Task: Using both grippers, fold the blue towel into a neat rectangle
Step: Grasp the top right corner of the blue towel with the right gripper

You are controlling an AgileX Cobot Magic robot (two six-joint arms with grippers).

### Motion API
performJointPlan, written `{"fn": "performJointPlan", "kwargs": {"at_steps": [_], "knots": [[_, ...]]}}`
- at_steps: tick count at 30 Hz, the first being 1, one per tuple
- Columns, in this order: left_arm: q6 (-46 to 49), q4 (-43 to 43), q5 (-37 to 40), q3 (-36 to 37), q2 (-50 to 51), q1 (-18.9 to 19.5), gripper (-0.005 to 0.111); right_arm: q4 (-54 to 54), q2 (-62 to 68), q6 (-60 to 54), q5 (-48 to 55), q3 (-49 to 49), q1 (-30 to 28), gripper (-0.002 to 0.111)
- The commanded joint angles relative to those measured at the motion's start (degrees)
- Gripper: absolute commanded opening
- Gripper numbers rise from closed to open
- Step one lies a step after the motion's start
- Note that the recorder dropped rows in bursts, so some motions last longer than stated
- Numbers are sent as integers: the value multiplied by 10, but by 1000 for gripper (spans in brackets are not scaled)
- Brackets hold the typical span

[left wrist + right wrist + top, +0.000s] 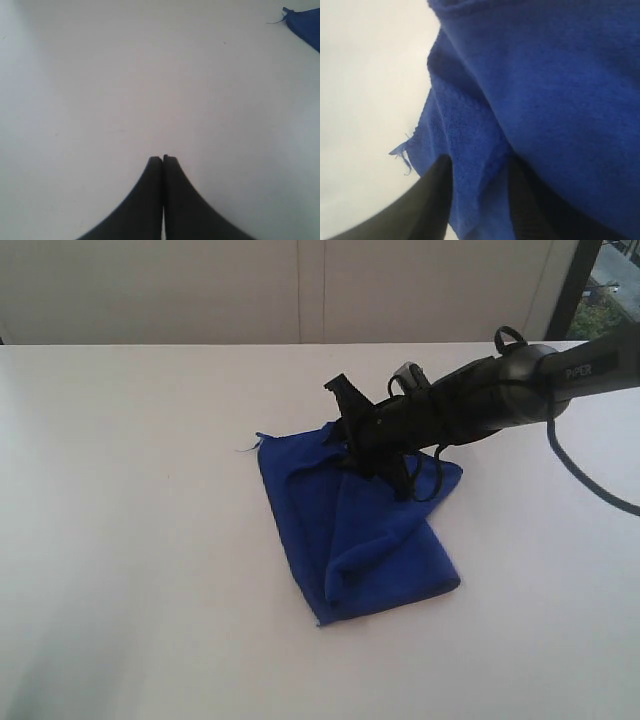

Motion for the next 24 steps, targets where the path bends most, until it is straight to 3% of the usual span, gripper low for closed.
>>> {"fn": "performJointPlan", "kwargs": {"at_steps": [1, 4, 13, 24], "knots": [[0, -2, 0, 3, -3, 2, 0, 4, 10, -3, -2, -17, 3, 36], [0, -2, 0, 3, -3, 2, 0, 4, 10, -3, -11, -17, 3, 32], [0, -2, 0, 3, -3, 2, 0, 2, 8, -3, -18, -17, 2, 3], [0, -2, 0, 3, -3, 2, 0, -109, -30, -5, -27, -16, 2, 0]]}}
